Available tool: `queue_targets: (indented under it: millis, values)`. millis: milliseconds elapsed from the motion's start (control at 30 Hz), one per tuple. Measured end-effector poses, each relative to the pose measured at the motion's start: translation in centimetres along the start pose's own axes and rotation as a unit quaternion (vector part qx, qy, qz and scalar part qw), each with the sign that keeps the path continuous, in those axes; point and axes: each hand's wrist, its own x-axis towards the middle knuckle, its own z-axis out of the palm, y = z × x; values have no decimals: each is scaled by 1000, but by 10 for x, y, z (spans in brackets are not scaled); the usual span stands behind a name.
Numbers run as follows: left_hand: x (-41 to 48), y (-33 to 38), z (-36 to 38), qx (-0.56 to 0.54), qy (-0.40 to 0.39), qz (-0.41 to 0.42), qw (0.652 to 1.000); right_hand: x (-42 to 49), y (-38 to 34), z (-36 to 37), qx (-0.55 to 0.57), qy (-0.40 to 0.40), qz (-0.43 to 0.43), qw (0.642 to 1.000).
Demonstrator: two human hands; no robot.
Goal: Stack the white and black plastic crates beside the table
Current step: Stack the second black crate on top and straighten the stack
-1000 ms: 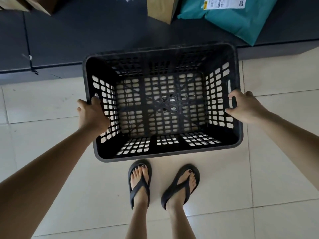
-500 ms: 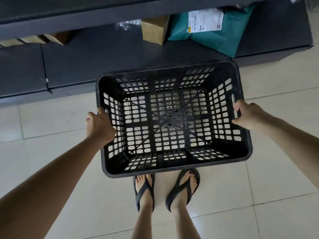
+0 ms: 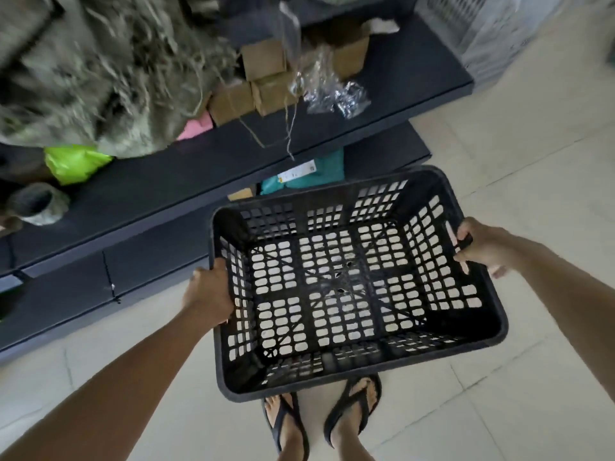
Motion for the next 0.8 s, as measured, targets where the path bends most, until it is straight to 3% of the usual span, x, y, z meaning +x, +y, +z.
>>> queue_targets:
  millis: [367,600,800]
  values:
    - [-76,141,-117,80,28,112,990,-107,128,-118,90,-11,52,995]
    - [-118,247,-170,111,-28,161,980,-161,218,-183,139,16,67,988]
    - [-125,356,-201,107,-74,163,978,-156,288,-232,156,62,94,981]
